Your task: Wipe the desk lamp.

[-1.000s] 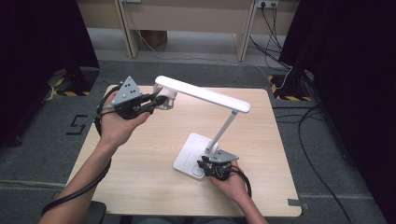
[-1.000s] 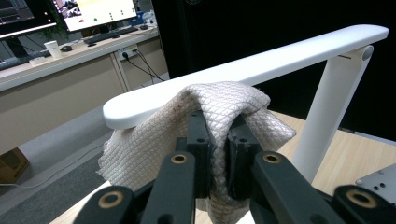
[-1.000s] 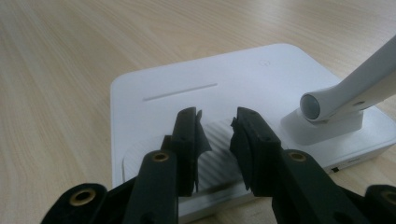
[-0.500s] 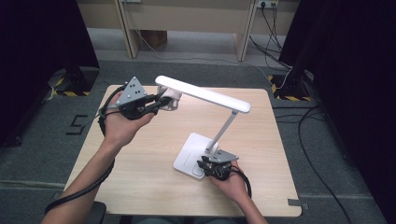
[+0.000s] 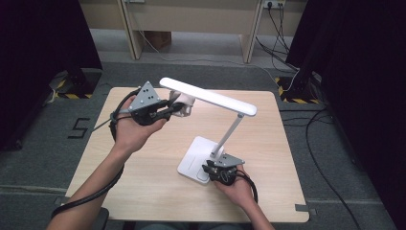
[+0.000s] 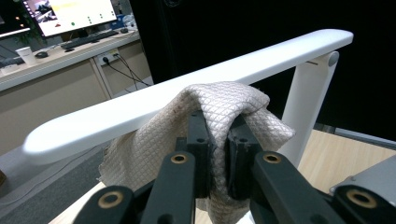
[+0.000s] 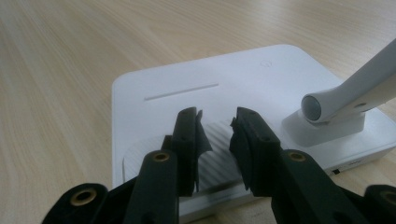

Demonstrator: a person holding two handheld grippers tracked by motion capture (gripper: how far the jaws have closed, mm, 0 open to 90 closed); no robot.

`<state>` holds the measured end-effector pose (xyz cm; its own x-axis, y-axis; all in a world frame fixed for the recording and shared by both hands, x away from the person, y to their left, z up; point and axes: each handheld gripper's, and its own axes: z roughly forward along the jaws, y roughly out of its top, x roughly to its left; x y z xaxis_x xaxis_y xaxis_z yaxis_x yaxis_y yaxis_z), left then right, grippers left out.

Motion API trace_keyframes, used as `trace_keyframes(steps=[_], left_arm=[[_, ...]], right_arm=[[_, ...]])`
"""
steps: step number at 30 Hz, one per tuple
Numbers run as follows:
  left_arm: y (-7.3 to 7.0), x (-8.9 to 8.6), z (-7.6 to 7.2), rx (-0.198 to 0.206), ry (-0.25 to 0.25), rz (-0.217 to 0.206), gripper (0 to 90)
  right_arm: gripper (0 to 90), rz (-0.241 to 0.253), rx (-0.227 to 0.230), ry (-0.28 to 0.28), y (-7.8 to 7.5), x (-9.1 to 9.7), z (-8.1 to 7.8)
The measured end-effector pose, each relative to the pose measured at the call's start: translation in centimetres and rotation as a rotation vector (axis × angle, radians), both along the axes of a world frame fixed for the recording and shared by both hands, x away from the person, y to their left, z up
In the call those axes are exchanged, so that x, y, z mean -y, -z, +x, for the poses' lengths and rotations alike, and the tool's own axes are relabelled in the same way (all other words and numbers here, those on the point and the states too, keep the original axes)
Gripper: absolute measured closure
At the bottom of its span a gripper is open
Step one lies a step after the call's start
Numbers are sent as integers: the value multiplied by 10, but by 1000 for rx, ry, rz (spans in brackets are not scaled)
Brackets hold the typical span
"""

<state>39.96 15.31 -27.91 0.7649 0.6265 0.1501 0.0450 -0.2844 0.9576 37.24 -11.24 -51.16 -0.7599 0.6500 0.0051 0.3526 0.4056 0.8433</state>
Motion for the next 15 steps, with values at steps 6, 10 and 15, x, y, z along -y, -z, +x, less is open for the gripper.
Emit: trace_keyframes(steps=[6, 10, 15], left_arm=[[0, 8, -1, 1, 15, 3, 818], [1, 10, -1, 2, 20, 5, 818], [2, 15, -2, 2, 30, 3, 818]], right_arm=[[704, 0, 0, 0, 0, 0, 0], [704, 0, 0, 0, 0, 0, 0], [705, 1, 2, 0, 0, 0, 0]])
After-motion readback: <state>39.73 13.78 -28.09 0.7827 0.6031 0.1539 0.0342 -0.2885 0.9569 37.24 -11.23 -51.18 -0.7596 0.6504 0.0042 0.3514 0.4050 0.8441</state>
